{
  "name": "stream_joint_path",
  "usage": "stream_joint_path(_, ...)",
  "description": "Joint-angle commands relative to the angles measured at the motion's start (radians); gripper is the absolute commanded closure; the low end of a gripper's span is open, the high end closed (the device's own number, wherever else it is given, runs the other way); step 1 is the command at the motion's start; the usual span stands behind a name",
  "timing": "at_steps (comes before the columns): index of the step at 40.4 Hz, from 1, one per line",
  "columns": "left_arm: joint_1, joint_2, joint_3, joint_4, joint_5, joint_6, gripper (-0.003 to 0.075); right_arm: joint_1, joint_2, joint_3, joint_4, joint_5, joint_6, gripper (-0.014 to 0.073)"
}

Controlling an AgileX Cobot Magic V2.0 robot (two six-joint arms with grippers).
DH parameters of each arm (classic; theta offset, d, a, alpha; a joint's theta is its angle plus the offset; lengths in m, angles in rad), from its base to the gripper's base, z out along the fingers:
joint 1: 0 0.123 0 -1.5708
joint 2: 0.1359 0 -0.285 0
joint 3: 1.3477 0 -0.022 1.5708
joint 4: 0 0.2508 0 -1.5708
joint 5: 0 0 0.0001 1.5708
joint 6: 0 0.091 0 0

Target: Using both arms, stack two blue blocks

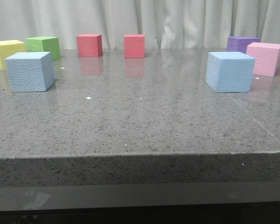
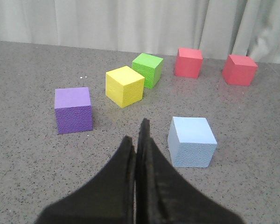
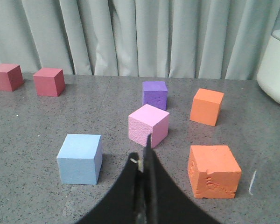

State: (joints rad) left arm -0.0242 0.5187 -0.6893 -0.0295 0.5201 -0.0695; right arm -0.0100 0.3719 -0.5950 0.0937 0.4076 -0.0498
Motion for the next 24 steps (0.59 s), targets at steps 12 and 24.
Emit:
stream_joint_path(12,0.0,0.017,-0.034,0.005,-0.073,-0.005,0.0709,-0.005,0.013,-0.037,0.004,-0.042,-0.003,0.0629)
stream_joint_path(24,0.0,0.017,-0.032,0.105,-0.073,-0.005,0.0148,-0.005,0.014,-0.037,0.004,-0.039,-0.004,-0.0001)
